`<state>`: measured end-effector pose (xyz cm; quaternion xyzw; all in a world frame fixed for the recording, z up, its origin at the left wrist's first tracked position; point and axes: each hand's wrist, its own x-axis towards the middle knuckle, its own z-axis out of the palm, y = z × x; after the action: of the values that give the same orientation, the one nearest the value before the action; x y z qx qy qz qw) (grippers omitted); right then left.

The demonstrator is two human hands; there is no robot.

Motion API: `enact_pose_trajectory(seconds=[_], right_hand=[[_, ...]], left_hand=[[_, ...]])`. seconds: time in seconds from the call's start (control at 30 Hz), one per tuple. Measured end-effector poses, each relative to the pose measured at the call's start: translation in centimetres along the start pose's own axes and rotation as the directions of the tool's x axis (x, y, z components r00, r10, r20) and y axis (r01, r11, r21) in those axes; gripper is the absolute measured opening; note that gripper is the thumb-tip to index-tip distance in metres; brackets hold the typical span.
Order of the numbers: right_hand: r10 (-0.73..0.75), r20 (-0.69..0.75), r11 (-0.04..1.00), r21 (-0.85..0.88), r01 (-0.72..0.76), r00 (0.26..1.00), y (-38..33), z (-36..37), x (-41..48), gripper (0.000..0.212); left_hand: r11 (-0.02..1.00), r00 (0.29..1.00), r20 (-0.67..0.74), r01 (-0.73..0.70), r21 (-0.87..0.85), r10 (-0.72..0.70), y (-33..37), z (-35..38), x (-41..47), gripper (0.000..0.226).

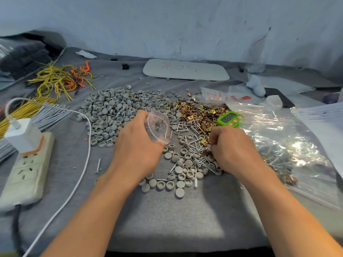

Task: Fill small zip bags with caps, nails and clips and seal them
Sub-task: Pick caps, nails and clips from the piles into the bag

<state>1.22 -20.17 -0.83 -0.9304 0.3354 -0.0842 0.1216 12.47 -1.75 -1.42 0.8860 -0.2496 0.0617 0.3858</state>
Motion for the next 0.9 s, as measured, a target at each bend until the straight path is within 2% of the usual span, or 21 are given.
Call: enact_pose_trajectory(seconds=[0.1,0.2,0.37,0.53,0.67,0.9], right_hand=[[-0.005,-0.095,0.973,0.228,0.026,0.995,-0.2,0.2,-0.1,0.026],[-0.055,-0.169,0.880,0.457,0.128,0.984,-1.3,0.1,-0.8,0.025],[-0.124,-0.253,0.721,0.642,0.263,0.959,-4.1,-0.1,-1.8,0.022],[-0.219,-0.208,0.709,0.637,0.302,0.953,-5.6,0.1,-2.3,0.020],[-0.253,-0.133,0.741,0.610,0.280,0.958,-5.8,0.3,-2.1,0.018],[-0.286,-0.102,0.756,0.586,0.290,0.953,-5.8,0.8,-1.8,0.015]], left_hand=[[0.999,0.999,0.010,-0.033,0.017,0.033,0.1,0.3,-0.3,0.040],[0.996,0.996,0.061,-0.071,0.046,0.069,0.4,0.9,-0.6,0.039],[0.988,0.987,0.109,-0.125,0.093,0.114,0.7,1.6,-0.9,0.047],[0.982,0.979,0.130,-0.170,0.084,0.158,1.0,1.8,-0.9,0.030],[0.982,0.975,0.148,-0.174,0.067,0.163,1.1,1.8,-1.2,0.027],[0.983,0.971,0.155,-0.182,-0.004,0.180,1.0,1.5,-1.2,0.023]])
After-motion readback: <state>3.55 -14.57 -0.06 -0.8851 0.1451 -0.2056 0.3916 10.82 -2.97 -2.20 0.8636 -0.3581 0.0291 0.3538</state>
